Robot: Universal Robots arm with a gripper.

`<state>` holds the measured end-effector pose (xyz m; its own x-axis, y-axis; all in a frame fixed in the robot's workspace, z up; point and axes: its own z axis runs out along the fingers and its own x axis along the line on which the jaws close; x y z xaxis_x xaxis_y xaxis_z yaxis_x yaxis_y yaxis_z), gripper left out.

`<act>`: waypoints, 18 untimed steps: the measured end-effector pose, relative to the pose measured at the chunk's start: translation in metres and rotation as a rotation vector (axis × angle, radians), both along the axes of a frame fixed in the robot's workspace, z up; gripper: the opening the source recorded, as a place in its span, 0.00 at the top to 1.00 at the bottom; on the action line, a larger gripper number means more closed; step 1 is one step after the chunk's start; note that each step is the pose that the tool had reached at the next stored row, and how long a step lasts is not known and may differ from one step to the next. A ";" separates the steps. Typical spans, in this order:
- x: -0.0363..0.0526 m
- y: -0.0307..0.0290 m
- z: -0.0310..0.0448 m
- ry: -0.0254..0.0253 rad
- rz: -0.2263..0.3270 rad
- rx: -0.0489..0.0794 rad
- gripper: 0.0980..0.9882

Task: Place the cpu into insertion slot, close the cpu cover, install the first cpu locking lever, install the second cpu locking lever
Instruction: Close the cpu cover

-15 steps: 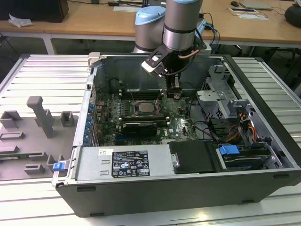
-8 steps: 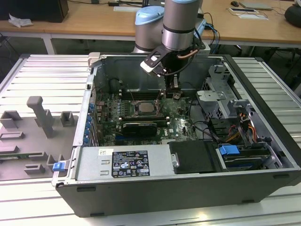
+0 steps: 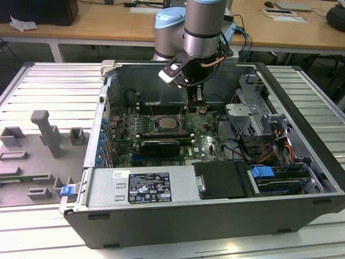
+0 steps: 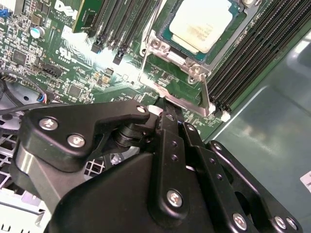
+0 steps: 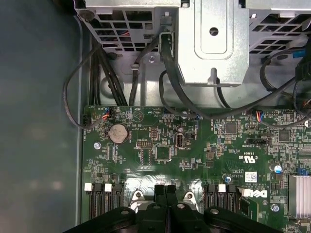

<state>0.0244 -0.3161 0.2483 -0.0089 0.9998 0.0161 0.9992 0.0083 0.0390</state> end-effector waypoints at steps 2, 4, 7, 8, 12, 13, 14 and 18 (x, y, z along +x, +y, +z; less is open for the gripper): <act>-0.0011 0.0000 0.0000 0.0000 0.000 0.000 0.99; -0.0028 0.0000 0.0000 0.0000 0.000 0.000 0.99; -0.0057 0.0000 -0.0001 0.0000 0.000 0.000 0.99; -0.0069 0.0000 -0.0001 0.0000 0.000 0.000 0.99; -0.0109 0.0000 -0.0002 0.0000 0.000 0.000 0.99; -0.0119 0.0000 -0.0003 0.0000 0.000 0.000 0.99; -0.0125 0.0000 -0.0003 0.0000 0.000 0.000 0.99; -0.0188 0.0000 -0.0004 0.0000 0.000 0.000 0.99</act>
<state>0.0056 -0.3161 0.2479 -0.0089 0.9998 0.0161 0.9992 0.0083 0.0390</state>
